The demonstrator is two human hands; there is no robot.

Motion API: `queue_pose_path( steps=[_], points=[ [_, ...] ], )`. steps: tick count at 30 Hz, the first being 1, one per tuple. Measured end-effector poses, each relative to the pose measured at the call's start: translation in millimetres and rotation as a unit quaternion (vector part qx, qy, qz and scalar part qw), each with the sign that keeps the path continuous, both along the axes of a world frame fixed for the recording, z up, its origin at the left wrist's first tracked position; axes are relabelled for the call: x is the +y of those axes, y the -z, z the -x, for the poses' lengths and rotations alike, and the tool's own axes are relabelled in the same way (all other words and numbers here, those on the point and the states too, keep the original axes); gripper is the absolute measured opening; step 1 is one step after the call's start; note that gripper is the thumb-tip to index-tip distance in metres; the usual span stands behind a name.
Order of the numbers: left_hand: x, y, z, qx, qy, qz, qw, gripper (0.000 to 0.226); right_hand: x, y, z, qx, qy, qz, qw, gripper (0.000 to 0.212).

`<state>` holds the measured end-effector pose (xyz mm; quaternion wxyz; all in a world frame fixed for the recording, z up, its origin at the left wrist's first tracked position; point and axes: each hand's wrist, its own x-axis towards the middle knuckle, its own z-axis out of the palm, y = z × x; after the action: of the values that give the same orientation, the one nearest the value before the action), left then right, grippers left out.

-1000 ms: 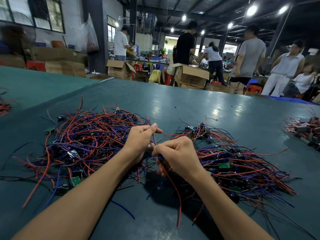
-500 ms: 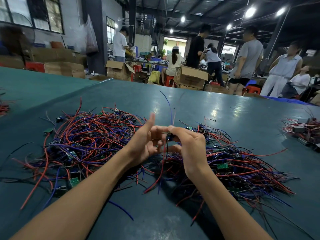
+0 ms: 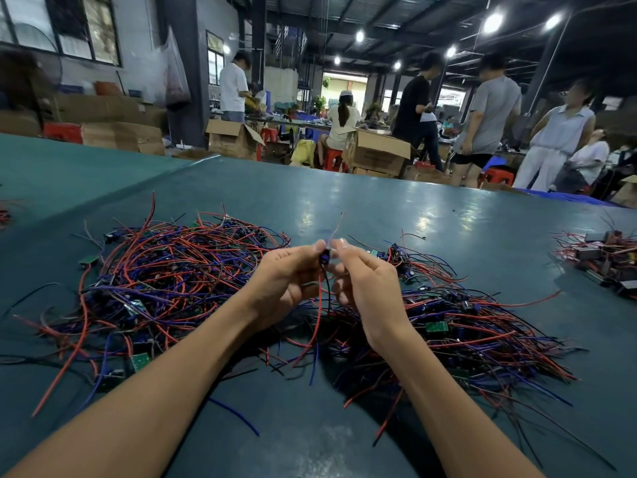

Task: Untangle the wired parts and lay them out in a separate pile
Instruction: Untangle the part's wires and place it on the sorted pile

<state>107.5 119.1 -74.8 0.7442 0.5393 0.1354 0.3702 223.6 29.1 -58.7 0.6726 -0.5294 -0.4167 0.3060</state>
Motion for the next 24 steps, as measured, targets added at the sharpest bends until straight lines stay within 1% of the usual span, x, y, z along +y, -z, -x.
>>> queue_pose_path(
  steps=[2,5,6,8,10,12,14,17,21,24],
  points=[
    [3.2,-1.8,-0.1,-0.022,-0.035,0.025,0.999,0.024,1.1,1.7,0.6,-0.025,0.003,0.0,1.0,0.027],
    [4.3,-3.3,2.1,-0.044,-0.056,0.037,0.997,0.023,0.6,5.5,0.8,-0.089,-0.027,0.02,0.995,0.02],
    [4.0,-4.0,2.3,-0.047,-0.06,0.035,0.996,0.021,0.4,6.1,1.3,-0.089,-0.042,0.024,0.995,0.018],
    [3.1,-4.6,2.0,-0.047,-0.068,0.032,0.996,0.018,-0.4,5.3,3.0,-0.053,-0.072,0.032,0.995,0.019],
    [3.2,-4.0,1.1,-0.044,-0.064,0.028,0.997,0.019,-1.4,3.4,4.5,-0.008,-0.095,0.034,0.995,0.022],
    [2.7,-3.2,1.1,-0.036,-0.057,0.017,0.998,0.022,-2.5,2.5,4.2,0.009,-0.106,0.036,0.994,0.025],
    [2.7,-2.7,2.5,-0.022,-0.068,0.001,0.997,0.025,-3.2,2.2,2.7,0.005,-0.117,0.047,0.992,0.026],
    [3.3,-3.0,4.7,-0.038,-0.069,0.007,0.997,0.028,-3.4,3.3,1.0,-0.008,-0.131,0.065,0.989,0.027],
    [3.4,-4.0,3.9,-0.049,-0.068,0.016,0.996,0.027,-2.6,4.2,0.4,-0.046,-0.14,0.054,0.988,0.031],
    [2.4,-3.0,1.5,-0.041,-0.072,0.027,0.996,0.023,-3.5,4.1,2.5,-0.096,-0.15,0.049,0.983,0.033]
  ],
)
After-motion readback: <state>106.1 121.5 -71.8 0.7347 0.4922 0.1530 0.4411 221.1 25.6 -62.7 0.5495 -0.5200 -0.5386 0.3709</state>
